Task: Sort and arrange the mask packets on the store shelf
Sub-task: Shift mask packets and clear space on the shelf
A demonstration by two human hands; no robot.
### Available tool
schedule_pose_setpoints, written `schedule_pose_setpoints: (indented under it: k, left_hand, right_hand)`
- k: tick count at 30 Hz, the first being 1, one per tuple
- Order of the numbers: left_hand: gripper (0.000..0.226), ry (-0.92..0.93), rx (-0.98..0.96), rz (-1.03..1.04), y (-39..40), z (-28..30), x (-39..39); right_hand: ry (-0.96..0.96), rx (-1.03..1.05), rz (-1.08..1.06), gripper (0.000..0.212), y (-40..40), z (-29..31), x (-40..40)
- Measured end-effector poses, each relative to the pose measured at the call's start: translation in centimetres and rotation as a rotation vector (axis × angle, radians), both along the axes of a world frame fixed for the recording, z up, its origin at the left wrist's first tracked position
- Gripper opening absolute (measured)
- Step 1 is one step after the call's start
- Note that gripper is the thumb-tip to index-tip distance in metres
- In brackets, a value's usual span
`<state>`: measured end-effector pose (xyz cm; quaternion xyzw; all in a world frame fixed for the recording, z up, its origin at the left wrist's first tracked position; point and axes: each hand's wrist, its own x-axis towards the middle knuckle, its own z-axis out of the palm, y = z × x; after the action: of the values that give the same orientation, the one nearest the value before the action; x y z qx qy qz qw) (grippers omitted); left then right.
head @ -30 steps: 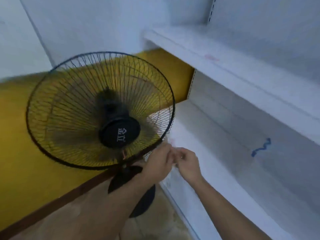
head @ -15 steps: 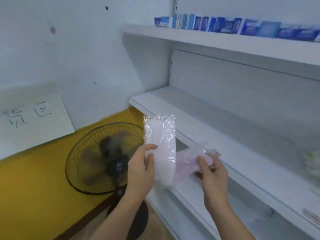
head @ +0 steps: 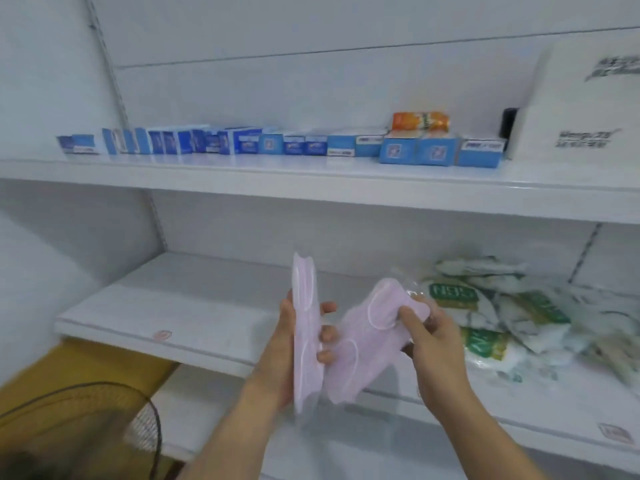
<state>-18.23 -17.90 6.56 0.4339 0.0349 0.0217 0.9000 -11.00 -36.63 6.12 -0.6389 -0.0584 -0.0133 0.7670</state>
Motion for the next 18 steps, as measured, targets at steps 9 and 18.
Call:
schedule_pose_setpoints:
  k: [9,18]
  left_hand:
    - [0.045,0.093,0.078,-0.342,-20.3,0.6,11.4]
    - [0.016,0.010,0.415,-0.500,-46.9,0.3,15.3]
  right_hand:
    - [0.059,0.078,-0.576,0.010,-22.2,1.2,2.6]
    - [0.006,0.103,-0.812,0.007,-44.9,0.2,3.8]
